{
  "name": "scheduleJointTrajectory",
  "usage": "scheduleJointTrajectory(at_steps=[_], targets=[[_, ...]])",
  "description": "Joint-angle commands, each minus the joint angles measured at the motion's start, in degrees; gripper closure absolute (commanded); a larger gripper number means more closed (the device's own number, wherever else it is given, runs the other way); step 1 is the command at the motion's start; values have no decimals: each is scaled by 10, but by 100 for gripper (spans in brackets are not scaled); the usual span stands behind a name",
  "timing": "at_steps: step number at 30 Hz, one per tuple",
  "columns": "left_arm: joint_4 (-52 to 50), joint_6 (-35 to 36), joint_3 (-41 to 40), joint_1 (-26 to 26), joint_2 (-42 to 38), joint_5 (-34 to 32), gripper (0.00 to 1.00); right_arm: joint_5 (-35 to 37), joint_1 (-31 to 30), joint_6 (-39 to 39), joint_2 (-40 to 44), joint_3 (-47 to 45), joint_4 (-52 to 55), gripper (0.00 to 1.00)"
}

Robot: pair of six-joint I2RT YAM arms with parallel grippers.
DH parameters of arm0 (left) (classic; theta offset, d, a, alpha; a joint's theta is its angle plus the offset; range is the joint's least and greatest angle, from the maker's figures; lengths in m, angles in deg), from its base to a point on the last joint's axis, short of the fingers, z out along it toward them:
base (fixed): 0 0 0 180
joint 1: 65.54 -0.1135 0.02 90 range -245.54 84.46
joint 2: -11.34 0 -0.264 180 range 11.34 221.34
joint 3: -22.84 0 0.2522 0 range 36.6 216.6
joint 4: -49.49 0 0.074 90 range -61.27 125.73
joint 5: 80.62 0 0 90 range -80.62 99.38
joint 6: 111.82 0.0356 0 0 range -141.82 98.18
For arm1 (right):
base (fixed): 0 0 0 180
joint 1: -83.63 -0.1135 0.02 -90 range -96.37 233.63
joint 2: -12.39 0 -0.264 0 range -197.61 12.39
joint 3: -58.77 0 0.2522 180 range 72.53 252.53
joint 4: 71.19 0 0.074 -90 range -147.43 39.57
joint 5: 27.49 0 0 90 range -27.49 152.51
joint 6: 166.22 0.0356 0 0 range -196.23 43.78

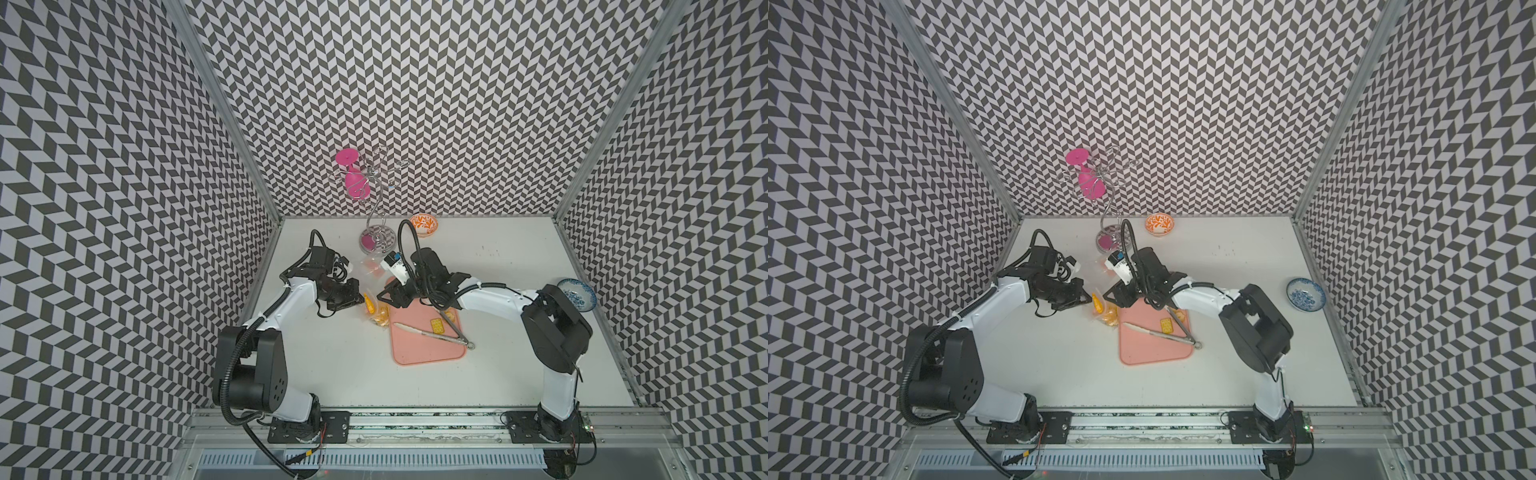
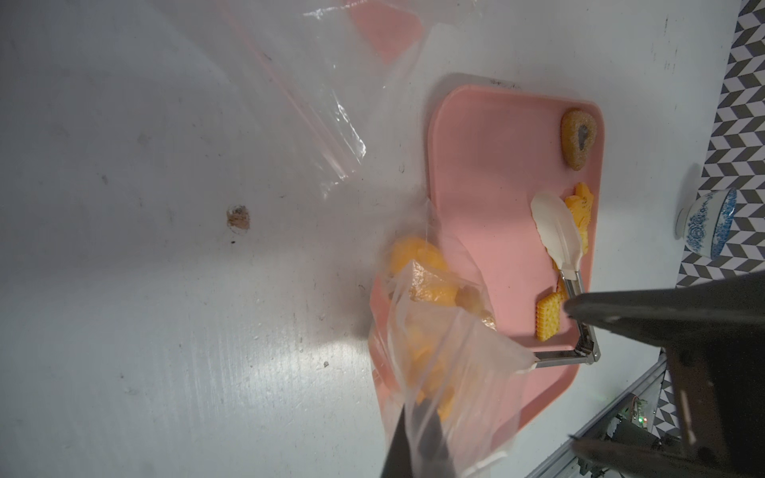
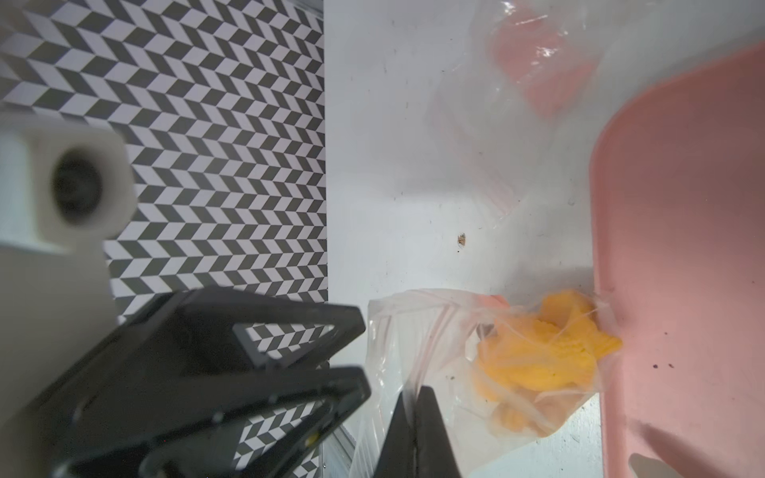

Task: Put the cookies into a resealable bag to prevent moisture
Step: Adjust the ziploc bag at the center of the board.

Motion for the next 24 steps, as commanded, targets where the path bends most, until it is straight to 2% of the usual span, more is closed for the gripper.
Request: scheduleJointTrajectory(at_steps=[1, 6, 13, 24], targets=[[15, 14, 1, -12, -13, -29, 100, 14, -23, 18, -29, -8, -83, 56], [20, 22, 0, -15, -9, -17, 100, 42, -45, 22, -69, -9, -118, 55], [16, 30, 11, -15, -1, -15, 100, 40, -59, 18, -117, -11, -139, 50], [17, 22, 5, -24, -11, 28, 100, 17, -60, -2, -124, -39, -142, 40]])
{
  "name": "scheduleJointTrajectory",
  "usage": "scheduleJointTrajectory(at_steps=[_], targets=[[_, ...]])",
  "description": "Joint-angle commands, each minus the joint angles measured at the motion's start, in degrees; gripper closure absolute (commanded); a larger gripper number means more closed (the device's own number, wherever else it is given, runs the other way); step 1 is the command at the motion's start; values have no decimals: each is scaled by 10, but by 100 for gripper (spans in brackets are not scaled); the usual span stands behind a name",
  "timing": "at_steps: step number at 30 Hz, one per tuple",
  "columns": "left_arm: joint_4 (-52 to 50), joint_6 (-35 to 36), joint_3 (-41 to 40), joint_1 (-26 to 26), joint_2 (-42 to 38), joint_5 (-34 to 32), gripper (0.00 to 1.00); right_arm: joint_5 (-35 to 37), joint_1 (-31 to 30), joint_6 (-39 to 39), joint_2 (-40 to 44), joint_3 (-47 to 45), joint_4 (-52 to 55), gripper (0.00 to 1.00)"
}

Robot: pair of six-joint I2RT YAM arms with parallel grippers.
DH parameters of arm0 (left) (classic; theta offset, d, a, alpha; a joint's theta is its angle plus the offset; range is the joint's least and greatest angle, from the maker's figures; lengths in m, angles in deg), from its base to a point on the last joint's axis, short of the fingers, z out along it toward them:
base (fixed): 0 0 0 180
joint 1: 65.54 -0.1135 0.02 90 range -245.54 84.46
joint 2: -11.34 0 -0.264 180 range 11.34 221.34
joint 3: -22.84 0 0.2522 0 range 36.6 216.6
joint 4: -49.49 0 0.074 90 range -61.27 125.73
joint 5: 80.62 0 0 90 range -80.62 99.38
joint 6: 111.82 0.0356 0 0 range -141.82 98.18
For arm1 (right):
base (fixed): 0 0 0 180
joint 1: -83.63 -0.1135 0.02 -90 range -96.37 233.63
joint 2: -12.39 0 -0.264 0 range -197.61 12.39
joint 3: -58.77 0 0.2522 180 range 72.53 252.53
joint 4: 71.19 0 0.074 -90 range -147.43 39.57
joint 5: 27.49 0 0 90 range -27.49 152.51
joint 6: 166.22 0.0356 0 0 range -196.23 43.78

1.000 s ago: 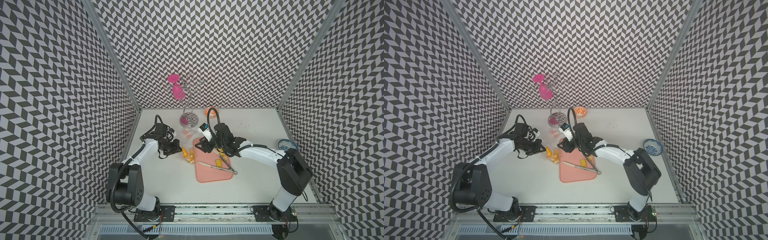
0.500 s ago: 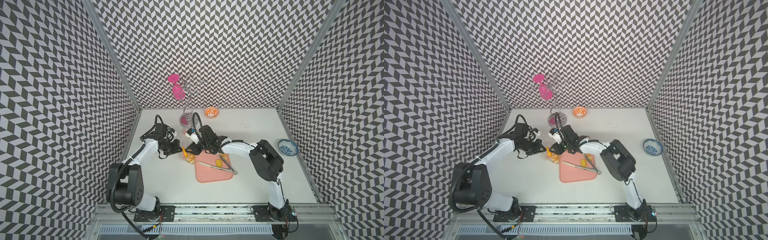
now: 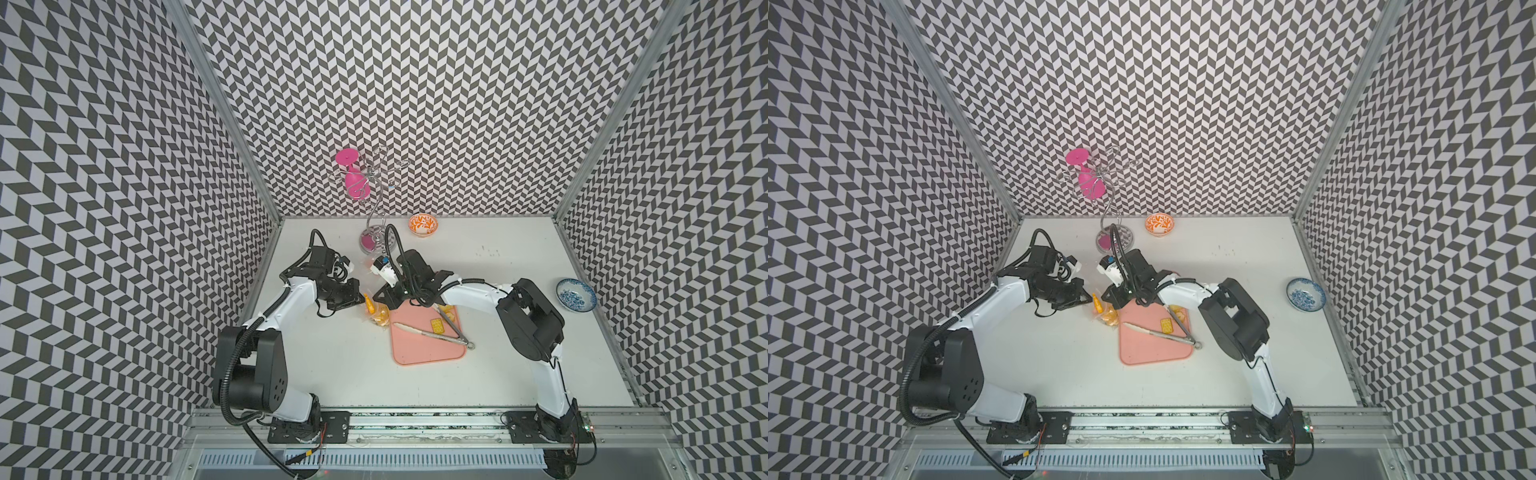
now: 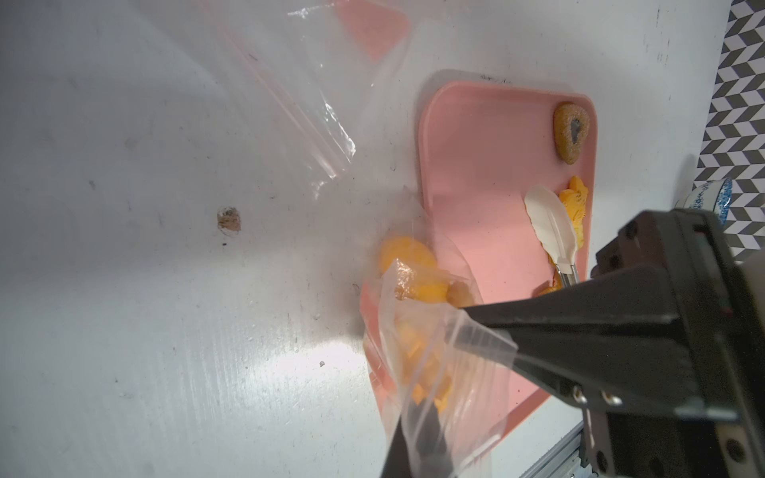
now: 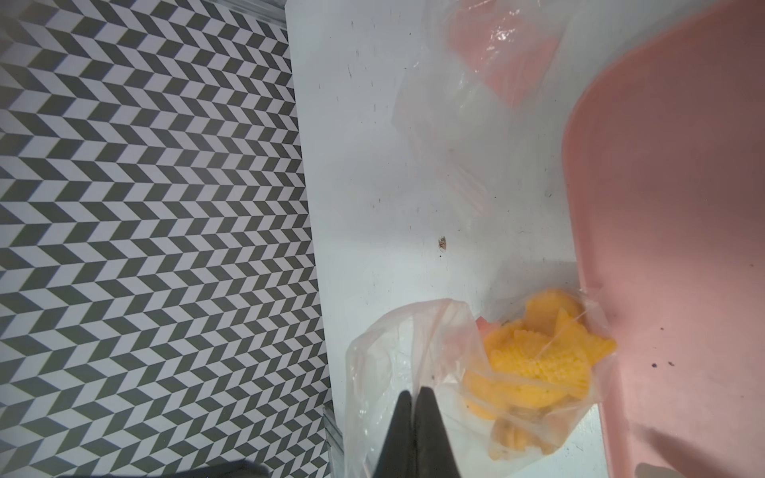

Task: Put the cookies into a resealable bag to prevent moisture
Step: Adjust the ziploc bag at the center of the board.

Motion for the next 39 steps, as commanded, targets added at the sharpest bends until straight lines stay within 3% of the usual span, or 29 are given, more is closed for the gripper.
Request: scheduleJointTrajectory(at_steps=[1, 9, 15, 21, 25, 29, 39], targets=[[8, 1, 5, -4, -11, 22, 100, -18, -5, -10, 4, -13, -26, 39], [4, -1, 1, -4, -14, 29, 100, -22, -5, -18, 13, -12, -20, 26], [-4, 4, 0, -5, -16, 23, 100, -34, 3, -7, 50, 9, -17, 24], [-7, 7, 5, -4, -14, 24, 100, -115, 24, 109, 65, 52, -134, 30], [-7, 7, 9, -4, -13, 28, 100, -195, 24, 214, -8, 99, -219, 38], [-7, 6, 13, -3, -14, 31, 100, -271, 23, 276, -115, 199, -210, 44], [-11, 18, 19, -3, -10, 35, 100, -321, -5, 284, -287, 329, -191, 53]])
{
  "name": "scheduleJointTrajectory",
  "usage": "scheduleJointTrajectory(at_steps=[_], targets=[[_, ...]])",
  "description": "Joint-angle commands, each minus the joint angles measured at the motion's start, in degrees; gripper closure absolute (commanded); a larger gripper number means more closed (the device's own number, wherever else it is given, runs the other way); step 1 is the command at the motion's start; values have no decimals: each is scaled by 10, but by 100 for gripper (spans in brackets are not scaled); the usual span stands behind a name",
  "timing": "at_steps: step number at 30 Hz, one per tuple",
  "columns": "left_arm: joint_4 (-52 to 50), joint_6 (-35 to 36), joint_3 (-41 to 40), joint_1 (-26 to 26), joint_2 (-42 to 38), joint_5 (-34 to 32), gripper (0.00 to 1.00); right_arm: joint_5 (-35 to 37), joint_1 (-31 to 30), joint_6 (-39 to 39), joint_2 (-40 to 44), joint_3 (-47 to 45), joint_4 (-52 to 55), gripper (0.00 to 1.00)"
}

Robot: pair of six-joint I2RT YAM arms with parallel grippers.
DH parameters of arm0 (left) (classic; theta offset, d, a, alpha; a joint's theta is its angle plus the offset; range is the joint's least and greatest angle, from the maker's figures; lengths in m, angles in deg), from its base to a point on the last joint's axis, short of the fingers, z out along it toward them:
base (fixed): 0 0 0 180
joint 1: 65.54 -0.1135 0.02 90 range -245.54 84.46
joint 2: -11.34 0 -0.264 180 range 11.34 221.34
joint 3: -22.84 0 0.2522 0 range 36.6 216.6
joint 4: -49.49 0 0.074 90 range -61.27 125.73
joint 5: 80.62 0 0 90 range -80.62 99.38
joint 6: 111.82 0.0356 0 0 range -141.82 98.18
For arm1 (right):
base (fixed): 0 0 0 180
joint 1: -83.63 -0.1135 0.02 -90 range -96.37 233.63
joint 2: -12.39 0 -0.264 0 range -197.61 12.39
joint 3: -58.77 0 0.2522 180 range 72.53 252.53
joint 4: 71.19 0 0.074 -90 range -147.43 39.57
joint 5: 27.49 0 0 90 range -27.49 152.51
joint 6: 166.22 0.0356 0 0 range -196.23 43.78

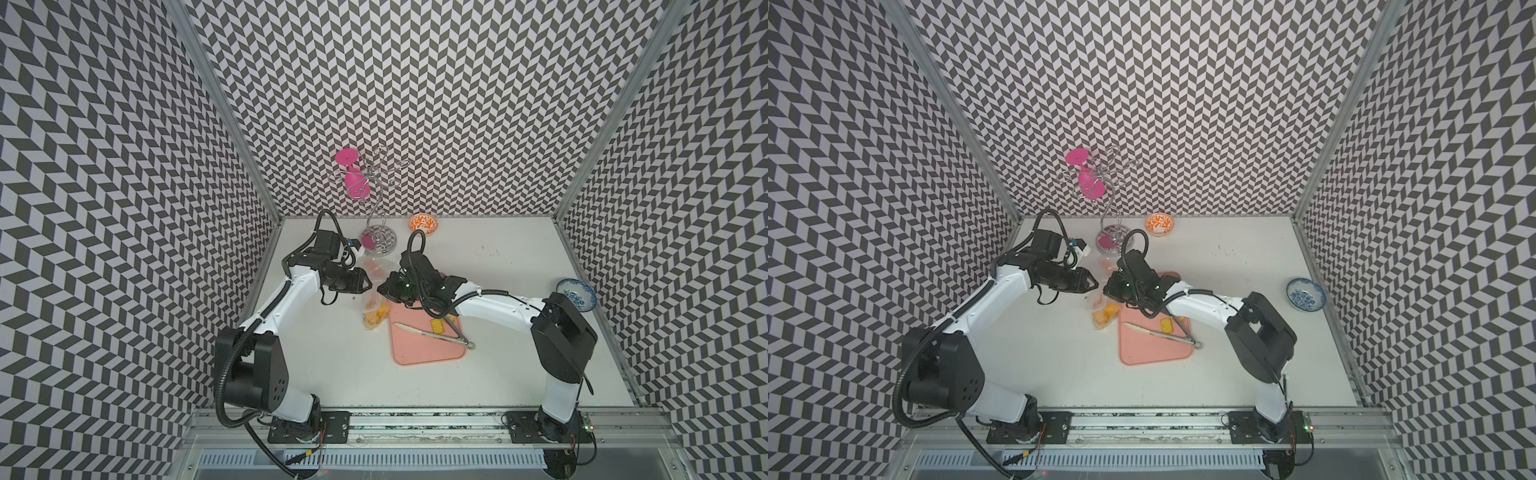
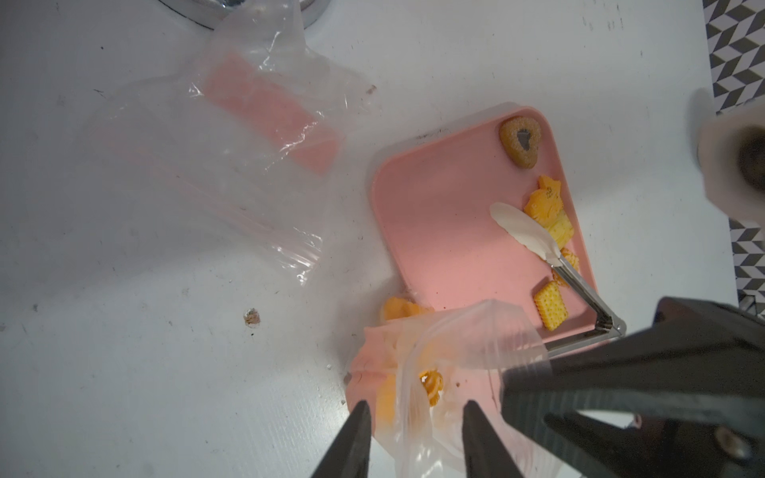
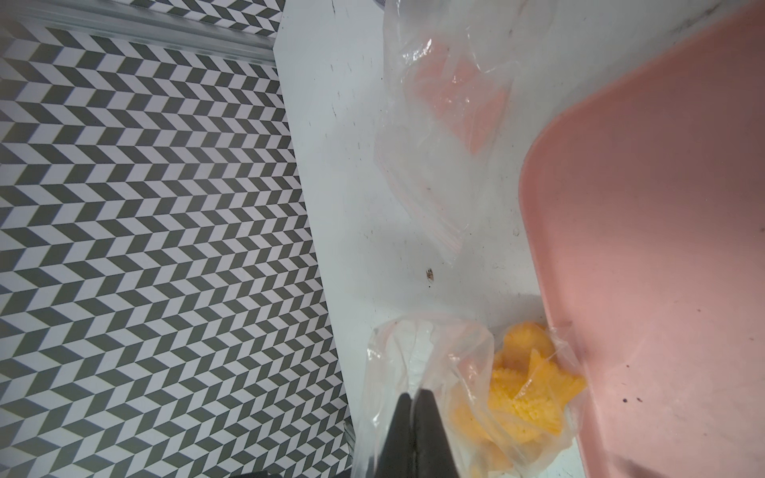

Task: Put the cookies into a resealable bag to prevent moisture
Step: Adjust the ziploc bag at the center of the board.

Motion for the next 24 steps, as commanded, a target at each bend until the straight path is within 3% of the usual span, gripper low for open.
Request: scheduleJointTrajectory(at_steps=[1, 10, 17, 24], targets=[[-5, 14, 18, -3, -9, 12, 100, -30, -9, 8, -33, 37, -5, 54], [-8, 21, 21, -2, -6, 16, 100, 4, -13, 1, -96, 96, 34, 70], [-14, 30, 32, -2, 0, 2, 100, -19, -13, 28, -73, 96, 38, 100], [-48, 81, 94, -1, 25, -64, 99, 6, -28, 168, 9, 86, 39, 100]])
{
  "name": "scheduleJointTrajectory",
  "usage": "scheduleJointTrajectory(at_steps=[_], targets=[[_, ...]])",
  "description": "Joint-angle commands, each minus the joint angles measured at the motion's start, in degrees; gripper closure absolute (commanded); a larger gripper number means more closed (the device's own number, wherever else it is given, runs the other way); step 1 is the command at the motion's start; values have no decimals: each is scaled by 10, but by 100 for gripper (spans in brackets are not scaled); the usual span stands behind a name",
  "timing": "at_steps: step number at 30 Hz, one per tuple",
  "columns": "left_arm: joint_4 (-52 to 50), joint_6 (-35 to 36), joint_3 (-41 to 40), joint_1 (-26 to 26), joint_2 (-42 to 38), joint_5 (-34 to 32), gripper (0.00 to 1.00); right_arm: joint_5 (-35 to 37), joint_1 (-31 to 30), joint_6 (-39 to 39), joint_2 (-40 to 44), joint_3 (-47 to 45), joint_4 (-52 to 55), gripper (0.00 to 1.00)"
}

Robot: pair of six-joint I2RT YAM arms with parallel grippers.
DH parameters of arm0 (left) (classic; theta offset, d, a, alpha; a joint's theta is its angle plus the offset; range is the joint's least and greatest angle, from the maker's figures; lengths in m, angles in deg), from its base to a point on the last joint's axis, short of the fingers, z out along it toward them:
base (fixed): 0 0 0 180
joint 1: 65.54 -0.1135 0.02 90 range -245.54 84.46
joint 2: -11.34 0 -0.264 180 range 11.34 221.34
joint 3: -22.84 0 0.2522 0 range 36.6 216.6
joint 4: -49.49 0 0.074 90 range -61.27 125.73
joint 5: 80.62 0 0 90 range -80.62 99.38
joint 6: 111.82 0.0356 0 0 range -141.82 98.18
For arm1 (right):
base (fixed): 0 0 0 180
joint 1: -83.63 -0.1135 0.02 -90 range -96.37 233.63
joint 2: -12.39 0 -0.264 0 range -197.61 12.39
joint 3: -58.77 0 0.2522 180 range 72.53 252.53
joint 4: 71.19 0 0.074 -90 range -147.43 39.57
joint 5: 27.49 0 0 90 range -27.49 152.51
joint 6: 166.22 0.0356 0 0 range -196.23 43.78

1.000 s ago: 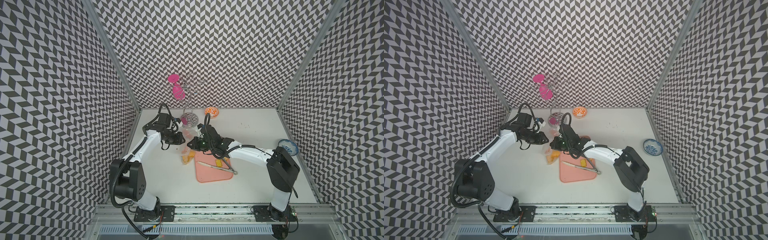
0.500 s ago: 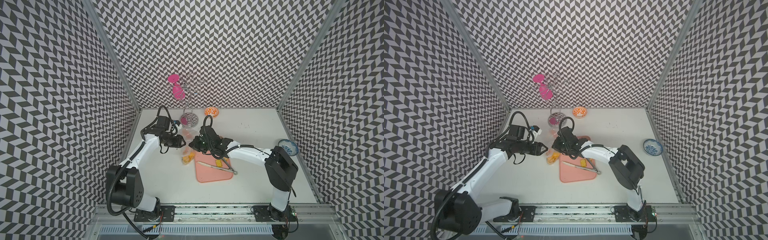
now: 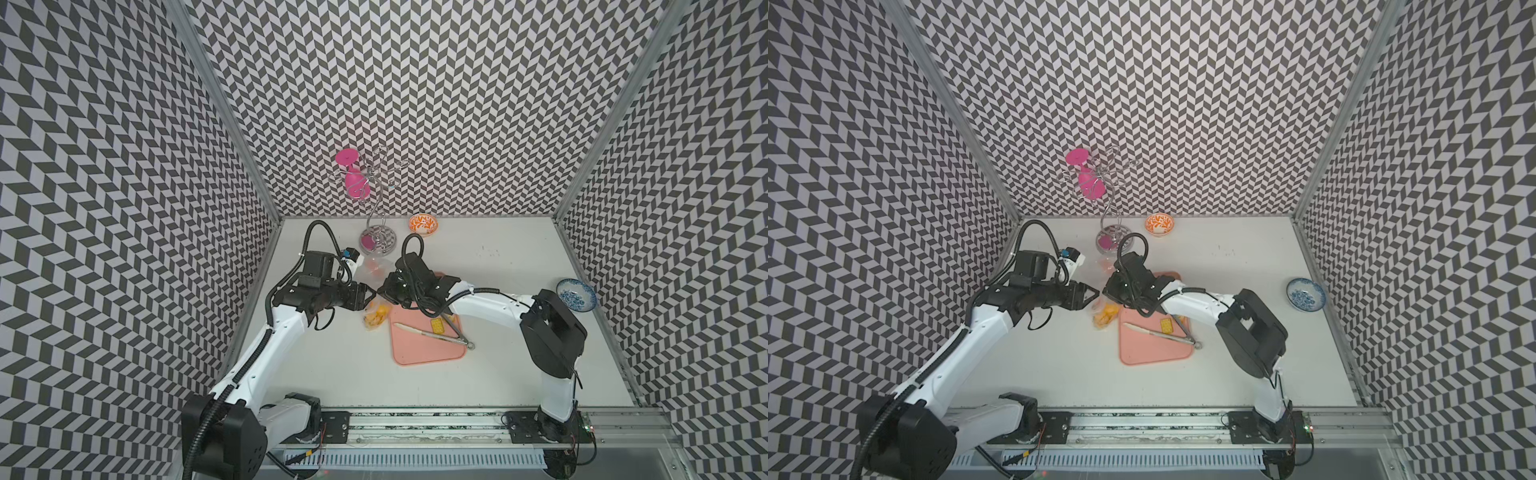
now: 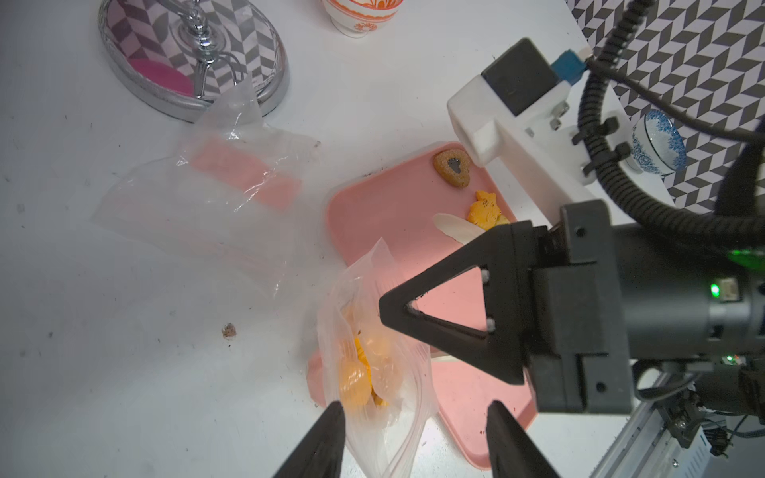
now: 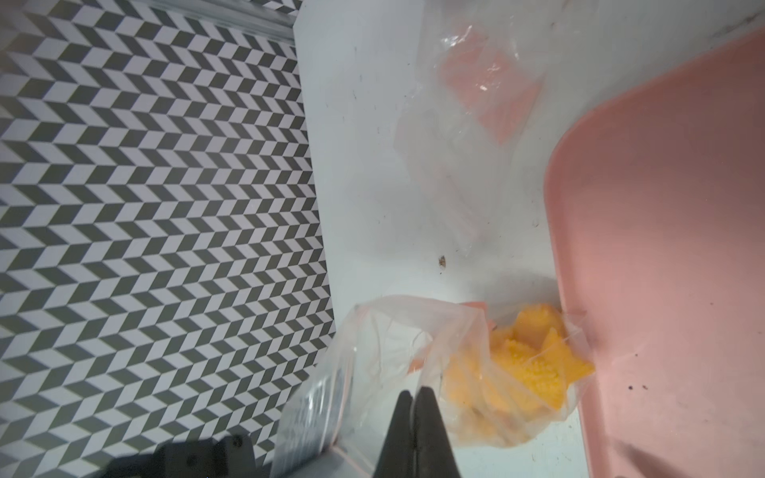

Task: Put the cookies into a resealable bag to prevent moisture
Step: Adjust the ziploc bag at the center of the board.

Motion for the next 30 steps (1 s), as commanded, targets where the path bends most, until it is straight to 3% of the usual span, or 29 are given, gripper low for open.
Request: scheduleJointTrajectory(at_steps=[1, 6, 13, 18, 23, 25, 28, 30], targets=[[-17, 44, 45, 1, 9, -34, 98, 24, -17, 107, 73, -9, -34, 100], [-33, 88, 85, 20, 17, -21, 95, 51, -30, 265, 104, -64, -94, 100], [-35, 106, 78, 40, 23, -3, 84, 154, -43, 405, 104, -70, -73, 100], [-27, 111, 66, 41, -10, -11, 70, 206, -43, 490, 91, -65, -32, 100], [-17, 108, 16, 45, -48, -10, 59, 207, -47, 523, 71, -52, -22, 100], [-6, 112, -11, 46, -81, -12, 58, 209, -47, 523, 66, -48, -19, 100], [36, 110, -59, 45, -145, -16, 46, 208, -46, 524, 59, -43, -17, 100], [71, 106, -88, 46, -183, 12, 44, 204, -46, 528, 54, -41, -19, 100]])
